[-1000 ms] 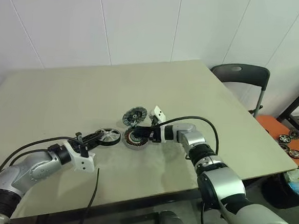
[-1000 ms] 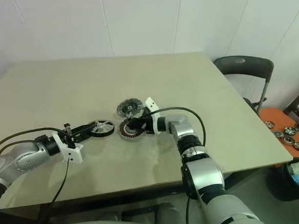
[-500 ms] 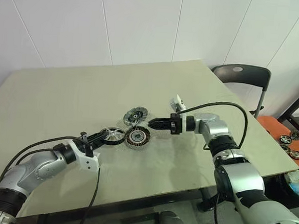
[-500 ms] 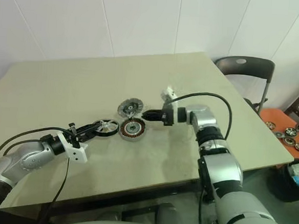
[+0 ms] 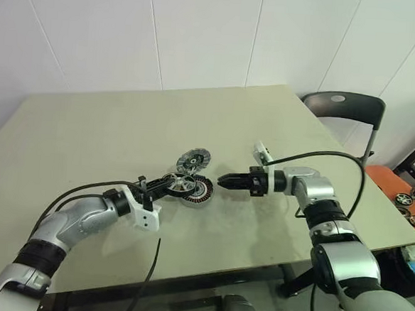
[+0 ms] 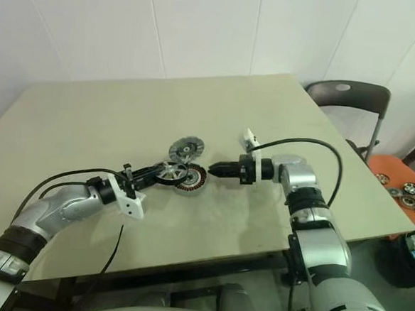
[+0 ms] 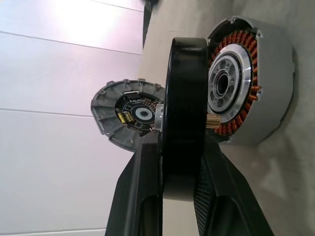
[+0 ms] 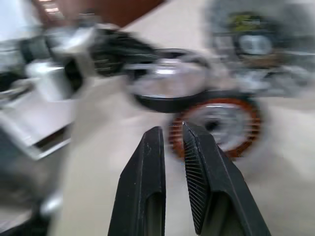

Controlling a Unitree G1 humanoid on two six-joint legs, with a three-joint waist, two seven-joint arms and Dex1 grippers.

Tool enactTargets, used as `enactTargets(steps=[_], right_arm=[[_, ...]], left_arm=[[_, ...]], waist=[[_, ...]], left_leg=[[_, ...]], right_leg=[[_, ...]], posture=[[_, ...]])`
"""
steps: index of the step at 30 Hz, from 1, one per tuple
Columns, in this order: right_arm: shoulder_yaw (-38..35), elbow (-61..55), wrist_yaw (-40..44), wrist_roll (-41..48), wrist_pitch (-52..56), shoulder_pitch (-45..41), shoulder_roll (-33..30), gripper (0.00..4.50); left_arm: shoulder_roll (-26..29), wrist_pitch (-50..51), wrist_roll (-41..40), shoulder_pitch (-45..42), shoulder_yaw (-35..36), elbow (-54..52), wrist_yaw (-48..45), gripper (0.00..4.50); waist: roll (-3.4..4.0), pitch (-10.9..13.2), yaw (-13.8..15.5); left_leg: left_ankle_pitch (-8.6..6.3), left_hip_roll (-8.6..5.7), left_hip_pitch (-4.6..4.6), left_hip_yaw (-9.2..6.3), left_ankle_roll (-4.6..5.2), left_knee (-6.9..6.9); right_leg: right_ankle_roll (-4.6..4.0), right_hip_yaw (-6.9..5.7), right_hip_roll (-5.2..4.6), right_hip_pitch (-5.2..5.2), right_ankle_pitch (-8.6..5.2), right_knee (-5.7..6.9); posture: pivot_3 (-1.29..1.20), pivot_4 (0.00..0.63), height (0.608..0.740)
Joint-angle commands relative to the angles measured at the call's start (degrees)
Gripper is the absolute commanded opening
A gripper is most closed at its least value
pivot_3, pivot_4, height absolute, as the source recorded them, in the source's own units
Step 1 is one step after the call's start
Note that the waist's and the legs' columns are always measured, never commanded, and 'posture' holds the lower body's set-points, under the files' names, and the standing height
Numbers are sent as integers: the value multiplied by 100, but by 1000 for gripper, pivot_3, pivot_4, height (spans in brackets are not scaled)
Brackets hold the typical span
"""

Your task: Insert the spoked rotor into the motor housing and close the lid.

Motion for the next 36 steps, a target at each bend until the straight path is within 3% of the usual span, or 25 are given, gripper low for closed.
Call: enactTargets(steps=[1,5,19,36], right_arm=[[190,-613,212,476,244,82,-418,654],[299,-1025,217,808,361,195,-734,654],[197,-1344,-224,712,266,505,-654,654],[219,-1440,-532,723,169,626,-535,654]], left_arm=[[-176,-129,228,-475,-212,419,357,592],[-372,-220,512,-924,-499,928,682,592],[-550,-411,1117,-1605,-1215,1875,1472,592],[-718,288,2062,-1868,-1846,1741,2822,592]], waist=[[0,-1,40],[-2,-2,142],[-7,-5,192],[-8,-5,323]], left_leg=[[0,0,1,0,0,0],[0,-2,8,8,0,7],[0,1,13,15,1,8],[0,-3,29,8,2,68]], right_leg=[[0,0,0,1,0,1],[-1,-7,4,15,0,1],[-6,-7,9,24,3,-3],[-5,-15,12,78,2,-7]], posture=[[0,0,740],[0,0,740],[0,0,740],[0,0,740]])
